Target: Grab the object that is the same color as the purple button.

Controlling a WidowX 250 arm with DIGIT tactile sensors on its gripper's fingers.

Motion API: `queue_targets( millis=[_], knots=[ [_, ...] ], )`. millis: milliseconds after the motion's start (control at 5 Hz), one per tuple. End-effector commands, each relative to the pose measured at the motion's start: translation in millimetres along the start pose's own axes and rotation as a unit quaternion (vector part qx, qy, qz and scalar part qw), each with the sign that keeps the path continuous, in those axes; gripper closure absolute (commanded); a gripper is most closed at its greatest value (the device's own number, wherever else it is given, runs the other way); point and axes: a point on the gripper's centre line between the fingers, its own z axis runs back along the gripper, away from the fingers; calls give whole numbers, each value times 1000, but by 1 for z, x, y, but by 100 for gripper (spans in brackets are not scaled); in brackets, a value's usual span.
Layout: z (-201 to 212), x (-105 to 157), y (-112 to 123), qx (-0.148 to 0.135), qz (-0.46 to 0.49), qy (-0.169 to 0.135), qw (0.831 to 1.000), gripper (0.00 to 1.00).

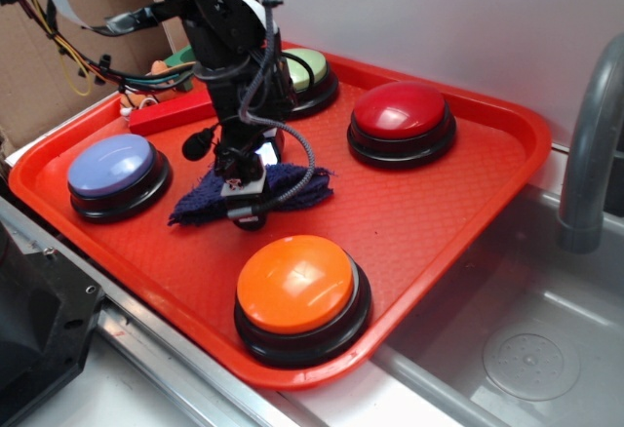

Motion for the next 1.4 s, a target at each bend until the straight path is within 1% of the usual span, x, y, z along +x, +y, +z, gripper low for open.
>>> queue_targets(
  millis=[0,200,400,600,800,1000,1200],
  knots=[
    [-2,3,0,7,6,5,1000,100],
    [17,-2,9,29,76,15,997,100],
    [56,-7,25,22,202,6,979,100],
    [95,-7,31,35,322,10,946,100],
    [130,-6,33,42,405,7,914,100],
    [165,-9,34,39,451,-29,891,100],
    [176,-12,35,53,480,-51,874,100]
  ],
)
